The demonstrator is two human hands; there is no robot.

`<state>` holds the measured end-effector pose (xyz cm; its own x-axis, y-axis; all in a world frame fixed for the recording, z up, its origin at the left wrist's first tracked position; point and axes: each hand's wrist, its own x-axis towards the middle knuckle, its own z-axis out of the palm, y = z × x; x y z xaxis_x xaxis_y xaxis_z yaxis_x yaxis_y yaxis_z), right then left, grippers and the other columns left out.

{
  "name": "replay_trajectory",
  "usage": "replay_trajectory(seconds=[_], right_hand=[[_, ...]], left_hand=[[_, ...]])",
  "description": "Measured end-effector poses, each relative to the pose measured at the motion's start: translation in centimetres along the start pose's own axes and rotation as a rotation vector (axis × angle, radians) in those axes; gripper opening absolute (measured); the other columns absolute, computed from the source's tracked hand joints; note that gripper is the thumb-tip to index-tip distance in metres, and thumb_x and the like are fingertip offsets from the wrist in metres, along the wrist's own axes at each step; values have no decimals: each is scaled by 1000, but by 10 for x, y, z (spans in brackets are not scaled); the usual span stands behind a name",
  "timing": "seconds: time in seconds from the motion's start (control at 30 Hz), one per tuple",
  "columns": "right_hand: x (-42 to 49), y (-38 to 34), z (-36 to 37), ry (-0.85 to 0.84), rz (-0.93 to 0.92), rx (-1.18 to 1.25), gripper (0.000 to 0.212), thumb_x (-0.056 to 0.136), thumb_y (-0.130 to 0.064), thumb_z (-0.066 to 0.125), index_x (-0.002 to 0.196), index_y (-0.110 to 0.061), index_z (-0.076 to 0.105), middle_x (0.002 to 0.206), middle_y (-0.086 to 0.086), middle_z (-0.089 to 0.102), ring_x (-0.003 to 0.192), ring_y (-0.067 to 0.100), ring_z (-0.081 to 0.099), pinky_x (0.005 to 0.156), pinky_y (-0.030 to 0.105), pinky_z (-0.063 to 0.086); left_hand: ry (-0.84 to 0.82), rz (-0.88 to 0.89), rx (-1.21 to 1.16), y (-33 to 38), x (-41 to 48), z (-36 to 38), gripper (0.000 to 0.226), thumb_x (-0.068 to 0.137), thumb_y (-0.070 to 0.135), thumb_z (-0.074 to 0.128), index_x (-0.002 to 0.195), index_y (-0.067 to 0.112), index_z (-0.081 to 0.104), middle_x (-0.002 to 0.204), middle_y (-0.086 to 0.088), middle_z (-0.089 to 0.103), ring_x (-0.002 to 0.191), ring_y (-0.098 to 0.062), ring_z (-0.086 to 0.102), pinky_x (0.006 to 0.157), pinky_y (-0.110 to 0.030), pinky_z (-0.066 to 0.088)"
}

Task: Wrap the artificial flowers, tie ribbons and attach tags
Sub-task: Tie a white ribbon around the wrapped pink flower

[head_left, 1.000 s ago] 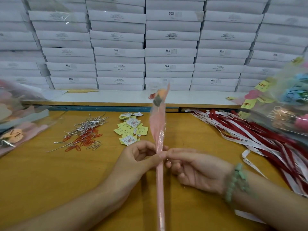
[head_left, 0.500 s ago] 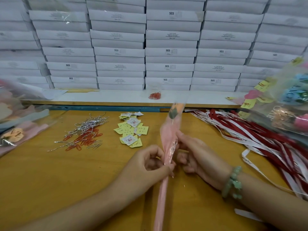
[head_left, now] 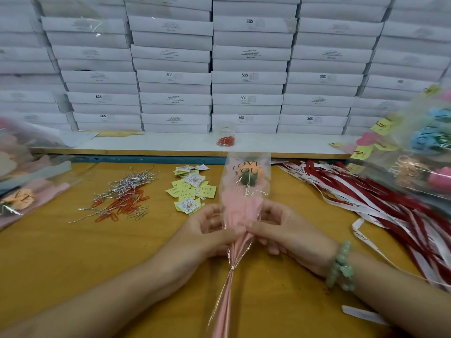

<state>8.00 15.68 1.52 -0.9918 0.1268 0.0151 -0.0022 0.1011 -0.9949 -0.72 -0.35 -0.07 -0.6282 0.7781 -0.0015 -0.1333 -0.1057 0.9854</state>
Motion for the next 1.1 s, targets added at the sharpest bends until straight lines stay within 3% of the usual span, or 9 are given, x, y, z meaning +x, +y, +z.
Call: replay_trajectory(seconds=[0.1,0.23,0.33,0.4,0.43,0.57,0.8,0.9,1.1], right_hand=[[1,-4,-3,38,19,-227,28,87,-42,59,83,-14,57,53,-9,51,43,7,40,40,18,31],[4,-17,-21,135,18,-659,71,83,-74,16,64,-18,57,51,-7,52,47,6,46,55,19,39],[8,-11,-48,408,-28,-1593,48,96,-57,20,88,-23,53,77,-8,58,71,11,56,58,27,39],[10,-5,-64,513,98,-1878,21,99,-32,41,116,-21,46,109,-3,57,101,17,57,68,29,43],[10,-2,-69,534,198,-1925,29,97,-24,45,125,-18,41,121,0,54,111,19,54,76,31,44],[11,2,-84,541,440,-1969,36,97,-23,45,132,-12,41,129,5,54,119,22,53,93,35,44],[13,-2,-70,364,238,-1967,25,98,-17,47,122,-18,47,96,-4,62,88,16,64,71,28,45],[11,-7,-51,262,7,-1786,11,101,-22,40,110,-20,47,83,-6,57,75,16,62,67,30,54],[0,-12,-9,-18,-191,-1087,9,94,-25,54,85,-26,55,67,-13,50,59,0,45,57,18,35]], left_hand=[[-42,-2,14,1,0,-2,48,71,10,78,116,8,63,109,-11,72,90,-20,70,76,-28,58],[-45,9,-42,1,1,-2,47,70,10,75,115,3,63,102,-13,73,80,-17,70,70,-24,58],[-53,14,-44,0,1,-3,46,72,11,78,116,3,63,101,-12,73,79,-16,69,69,-24,57],[-68,17,-44,0,1,-4,46,75,10,78,118,4,62,105,-12,73,83,-17,70,69,-23,57],[-70,20,-46,-1,1,-4,46,76,9,78,119,4,62,106,-13,73,84,-17,70,69,-23,56],[-73,30,-46,-3,2,-6,45,75,11,76,118,6,63,105,-12,73,84,-17,70,69,-22,55],[-66,20,-61,-2,3,-6,49,73,14,80,118,7,62,107,-12,73,87,-19,71,71,-24,57],[-63,21,-62,-1,2,-6,53,68,18,78,118,9,62,109,-11,73,92,-21,72,73,-25,58],[-53,59,-50,-1,2,-3,60,65,27,83,119,10,61,112,-9,72,93,-21,71,74,-26,58]])
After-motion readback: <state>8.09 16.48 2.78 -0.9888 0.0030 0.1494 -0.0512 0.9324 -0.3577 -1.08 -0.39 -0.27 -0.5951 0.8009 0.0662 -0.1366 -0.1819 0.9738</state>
